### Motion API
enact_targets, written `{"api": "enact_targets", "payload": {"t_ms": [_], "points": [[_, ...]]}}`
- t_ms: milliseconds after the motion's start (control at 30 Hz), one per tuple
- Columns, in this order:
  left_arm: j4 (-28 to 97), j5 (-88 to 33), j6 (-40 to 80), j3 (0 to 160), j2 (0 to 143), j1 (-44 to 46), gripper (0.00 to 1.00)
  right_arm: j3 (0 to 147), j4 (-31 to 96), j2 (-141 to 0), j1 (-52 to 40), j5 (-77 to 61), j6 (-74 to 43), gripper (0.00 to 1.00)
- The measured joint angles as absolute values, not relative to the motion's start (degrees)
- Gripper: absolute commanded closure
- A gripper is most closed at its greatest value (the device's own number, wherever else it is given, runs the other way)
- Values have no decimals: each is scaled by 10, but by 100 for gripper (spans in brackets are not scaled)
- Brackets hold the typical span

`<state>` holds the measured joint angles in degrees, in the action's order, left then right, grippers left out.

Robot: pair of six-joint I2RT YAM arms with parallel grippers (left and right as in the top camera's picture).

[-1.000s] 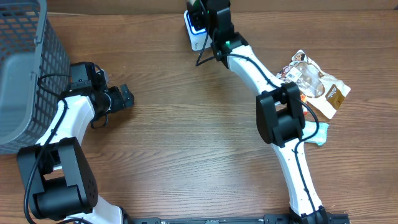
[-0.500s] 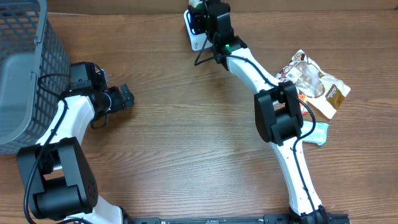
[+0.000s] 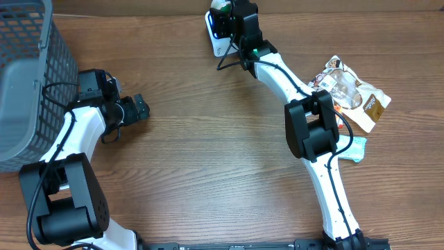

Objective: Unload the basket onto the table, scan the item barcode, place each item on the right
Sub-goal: 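Hold the jar's label against the white scanner with the right gripper, then carry the jar right and lower it beside the snack bag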

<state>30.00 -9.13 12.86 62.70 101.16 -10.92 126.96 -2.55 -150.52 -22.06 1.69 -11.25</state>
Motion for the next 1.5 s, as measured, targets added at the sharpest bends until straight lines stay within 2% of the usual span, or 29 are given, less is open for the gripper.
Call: {"api": "enact_targets", "payload": {"t_ms": [200, 367, 500, 667, 767, 967, 1133, 1367, 1400, 1433, 1467, 1500], "points": [[300, -91, 129, 627, 1012, -109, 0, 1270, -59, -1499, -221, 17, -117, 96], [300, -91, 129, 627, 1012, -109, 0, 1269, 25, -1459, -218, 15, -118, 96], [300, -91, 129, 627, 1012, -109, 0, 1269, 175, -1374, -215, 13, -120, 96], [300, -91, 129, 627, 1012, -109, 0, 1271, 423, -1217, -214, 14, -120, 96], [300, -91, 129, 627, 1012, -109, 0, 1282, 565, -1156, -214, 14, -120, 93], [300, -91, 129, 627, 1012, -109, 0, 1267, 804, -1160, -210, 15, -119, 91], [300, -91, 129, 627, 1012, -109, 0, 1160, 817, -1201, -194, 17, -107, 92], [300, -91, 129, 627, 1012, -109, 0, 1007, 716, -1209, -159, 17, -102, 91], [300, -91, 129, 627, 1012, -109, 0, 991, 704, -1209, -149, 15, -101, 86], [300, -91, 129, 627, 1012, -109, 0, 978, 696, -1209, -140, 13, -101, 71], [300, -91, 129, 627, 1012, -109, 0, 965, 685, -1209, -128, 10, -100, 52], [300, -91, 129, 627, 1012, -109, 0, 962, 682, -1209, -125, 9, -100, 50]]}}
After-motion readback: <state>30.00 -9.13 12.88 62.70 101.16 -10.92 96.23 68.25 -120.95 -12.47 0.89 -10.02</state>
